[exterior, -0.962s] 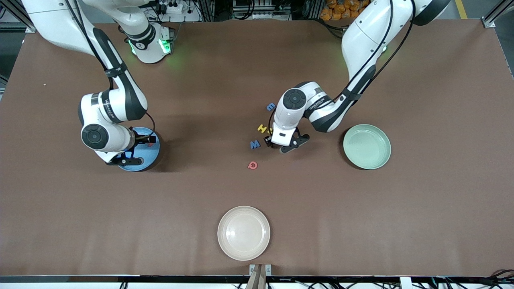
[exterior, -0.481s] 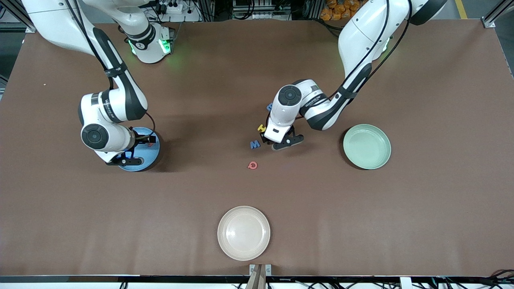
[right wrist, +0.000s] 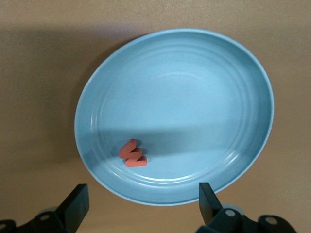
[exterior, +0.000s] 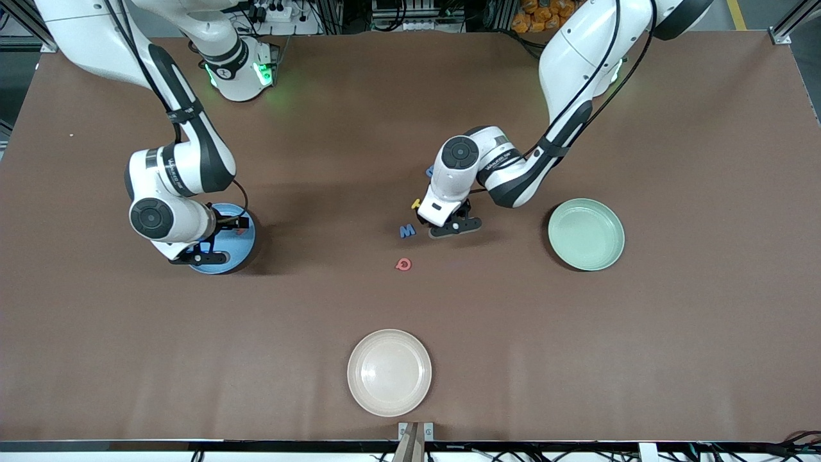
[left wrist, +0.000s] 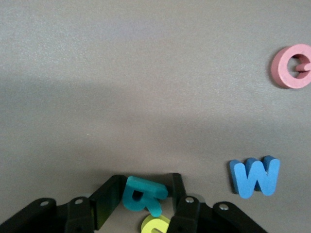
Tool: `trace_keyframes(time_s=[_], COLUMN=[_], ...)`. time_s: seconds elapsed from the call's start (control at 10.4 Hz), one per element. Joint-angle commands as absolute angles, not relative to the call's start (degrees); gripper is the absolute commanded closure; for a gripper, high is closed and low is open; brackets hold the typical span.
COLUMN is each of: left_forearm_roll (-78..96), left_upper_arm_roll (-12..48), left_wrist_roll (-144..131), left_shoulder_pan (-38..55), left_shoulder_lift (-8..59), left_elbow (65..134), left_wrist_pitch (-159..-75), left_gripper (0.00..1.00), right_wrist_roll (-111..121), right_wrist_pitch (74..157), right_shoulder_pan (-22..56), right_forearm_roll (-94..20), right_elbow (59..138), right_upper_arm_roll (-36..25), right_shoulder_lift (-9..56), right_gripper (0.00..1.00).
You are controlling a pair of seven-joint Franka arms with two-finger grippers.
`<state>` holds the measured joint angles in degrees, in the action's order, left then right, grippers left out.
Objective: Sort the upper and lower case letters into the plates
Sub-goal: 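Lift the cyan R with the left gripper toward the green plate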
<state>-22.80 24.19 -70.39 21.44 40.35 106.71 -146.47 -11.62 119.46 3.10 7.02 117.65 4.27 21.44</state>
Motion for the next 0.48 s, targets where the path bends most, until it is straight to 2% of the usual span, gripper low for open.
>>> trace_keyframes(time_s=[0.0, 0.19, 0.38], left_forearm_roll=[-23.8, -23.2, -23.0], left_upper_arm_roll=[23.6, 23.5, 23.5], left_wrist_roll=[-68.7, -68.8, -68.7], left_shoulder_pan=[21.6, 21.8, 21.4], left_shoulder_lift=[41.7, 41.7, 41.5], left_elbow=[105.9, 105.7, 105.0], left_wrist_pitch=[-145.5, -145.5, -143.1], left_gripper=[0.61, 0.67, 0.68], right_wrist_roll=[-10.5, -10.5, -10.7], right_wrist_pitch=[119.2, 119.1, 116.9], right_shoulder_pan=[2.5, 2.5, 2.8], right_forearm_roll=[6.0, 6.0, 5.9], right_elbow=[118.2, 118.0, 117.4], right_upper_arm_roll=[4.7, 4.7, 4.9], right_shoulder_lift=[20.5, 20.4, 19.6], right_gripper=[0.0, 0.0, 0.0])
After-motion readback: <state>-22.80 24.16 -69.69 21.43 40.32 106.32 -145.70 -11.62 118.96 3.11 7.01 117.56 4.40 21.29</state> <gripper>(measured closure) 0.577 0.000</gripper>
